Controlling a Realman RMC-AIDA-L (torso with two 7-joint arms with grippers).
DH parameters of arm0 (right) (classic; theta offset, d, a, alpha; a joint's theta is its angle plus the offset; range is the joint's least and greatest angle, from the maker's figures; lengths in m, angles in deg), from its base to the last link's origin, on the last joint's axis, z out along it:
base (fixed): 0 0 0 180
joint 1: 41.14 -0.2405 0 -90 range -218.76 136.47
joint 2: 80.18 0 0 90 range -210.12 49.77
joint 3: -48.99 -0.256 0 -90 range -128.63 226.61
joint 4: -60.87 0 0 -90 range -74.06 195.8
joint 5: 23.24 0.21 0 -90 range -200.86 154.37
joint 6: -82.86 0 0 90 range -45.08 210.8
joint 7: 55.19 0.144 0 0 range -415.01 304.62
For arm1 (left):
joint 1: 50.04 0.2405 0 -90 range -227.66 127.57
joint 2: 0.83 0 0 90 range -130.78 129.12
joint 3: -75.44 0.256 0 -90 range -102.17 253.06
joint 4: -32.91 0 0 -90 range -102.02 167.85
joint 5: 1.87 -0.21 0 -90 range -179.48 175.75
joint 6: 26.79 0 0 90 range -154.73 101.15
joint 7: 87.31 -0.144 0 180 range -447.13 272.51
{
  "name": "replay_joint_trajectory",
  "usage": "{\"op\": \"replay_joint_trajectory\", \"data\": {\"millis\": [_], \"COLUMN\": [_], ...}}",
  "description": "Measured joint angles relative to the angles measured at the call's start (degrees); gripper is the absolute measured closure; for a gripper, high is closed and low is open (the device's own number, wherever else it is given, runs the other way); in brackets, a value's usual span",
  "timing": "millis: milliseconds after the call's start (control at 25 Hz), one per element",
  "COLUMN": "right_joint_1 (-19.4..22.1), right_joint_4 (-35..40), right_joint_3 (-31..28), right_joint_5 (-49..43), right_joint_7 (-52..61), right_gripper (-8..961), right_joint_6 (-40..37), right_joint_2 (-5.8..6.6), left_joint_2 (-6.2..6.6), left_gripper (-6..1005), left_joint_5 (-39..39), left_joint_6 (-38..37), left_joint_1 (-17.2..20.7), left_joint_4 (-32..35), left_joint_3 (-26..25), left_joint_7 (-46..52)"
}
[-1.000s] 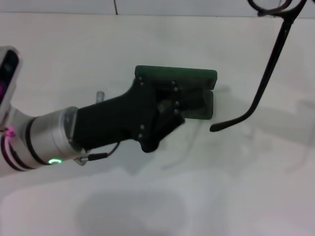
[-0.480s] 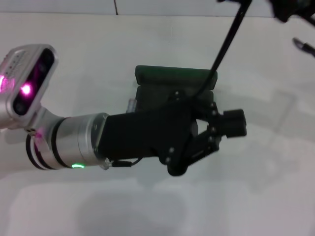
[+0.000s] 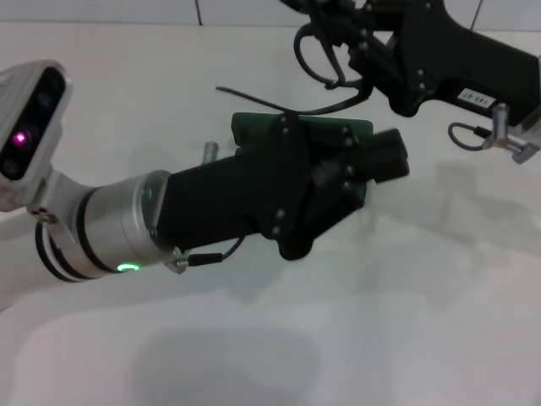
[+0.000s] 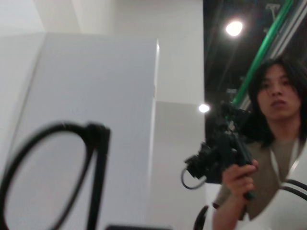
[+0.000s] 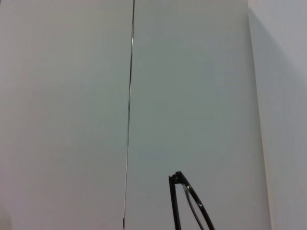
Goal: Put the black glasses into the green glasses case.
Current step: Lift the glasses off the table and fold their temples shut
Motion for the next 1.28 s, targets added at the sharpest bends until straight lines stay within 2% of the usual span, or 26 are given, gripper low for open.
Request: {"op": "replay_joint_trajectory", "data": {"millis": [320, 1280], "right_joint_1": [0.4, -0.7], "right_joint_4": [0.0, 0.5], "right_joint_3": [2.1, 6.2], "right_joint_5": [-0.8, -2.3], "right_joint_7": [-0.2, 0.3], "right_gripper": [867, 867], "right_joint_6": [1.7, 5.5], "right_joint_2": [0.18, 0.18], "left_joint_2": [0.22, 0.36], "left_gripper": [924, 923], "left_joint_5": [4.4, 4.6], "left_joint_6": [0.8, 2.9], "left_joint_1": [1.2, 1.1], "left_joint_4": [-0.4, -1.2], "left_joint_3": [-0.1, 0.0], "left_joint_7": [0.5, 1.4]}}
